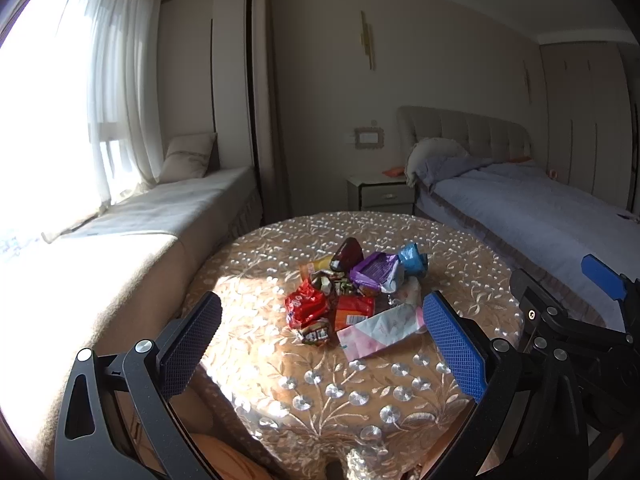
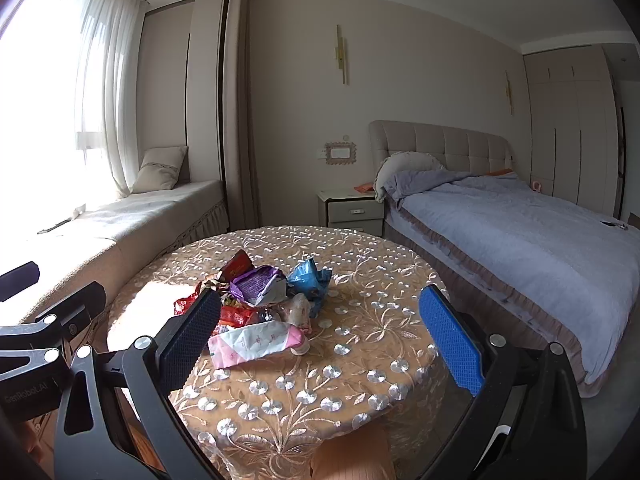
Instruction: Collect trash
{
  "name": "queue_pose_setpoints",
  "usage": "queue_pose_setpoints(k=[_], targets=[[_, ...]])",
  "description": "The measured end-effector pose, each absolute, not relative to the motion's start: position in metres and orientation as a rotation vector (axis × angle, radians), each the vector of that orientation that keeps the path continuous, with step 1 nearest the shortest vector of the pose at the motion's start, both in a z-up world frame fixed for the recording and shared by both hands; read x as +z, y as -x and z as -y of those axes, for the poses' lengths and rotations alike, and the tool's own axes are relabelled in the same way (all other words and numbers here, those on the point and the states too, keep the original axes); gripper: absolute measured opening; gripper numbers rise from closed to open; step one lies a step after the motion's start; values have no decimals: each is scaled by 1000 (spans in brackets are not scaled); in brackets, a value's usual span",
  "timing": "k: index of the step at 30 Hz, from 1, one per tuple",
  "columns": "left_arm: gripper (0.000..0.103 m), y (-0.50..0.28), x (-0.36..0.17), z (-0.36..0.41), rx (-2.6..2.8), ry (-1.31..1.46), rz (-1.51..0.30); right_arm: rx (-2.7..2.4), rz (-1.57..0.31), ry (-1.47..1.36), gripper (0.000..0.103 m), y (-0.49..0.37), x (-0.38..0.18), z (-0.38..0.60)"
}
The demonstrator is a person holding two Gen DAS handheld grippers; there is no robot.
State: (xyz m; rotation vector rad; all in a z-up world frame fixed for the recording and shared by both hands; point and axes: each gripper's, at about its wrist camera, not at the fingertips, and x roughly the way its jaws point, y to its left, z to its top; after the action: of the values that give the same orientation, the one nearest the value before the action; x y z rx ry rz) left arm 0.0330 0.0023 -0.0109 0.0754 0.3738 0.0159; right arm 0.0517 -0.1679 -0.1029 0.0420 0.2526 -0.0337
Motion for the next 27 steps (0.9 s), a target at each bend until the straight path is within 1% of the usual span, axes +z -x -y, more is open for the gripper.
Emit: queue_pose_setpoints(k=[16, 27], targets=[[98, -39, -15, -6, 10, -73, -371, -19, -263, -43, 99, -63, -104, 165], [98, -83, -59, -26, -5, -66, -454, 24, -390, 24, 99, -109, -142, 148]])
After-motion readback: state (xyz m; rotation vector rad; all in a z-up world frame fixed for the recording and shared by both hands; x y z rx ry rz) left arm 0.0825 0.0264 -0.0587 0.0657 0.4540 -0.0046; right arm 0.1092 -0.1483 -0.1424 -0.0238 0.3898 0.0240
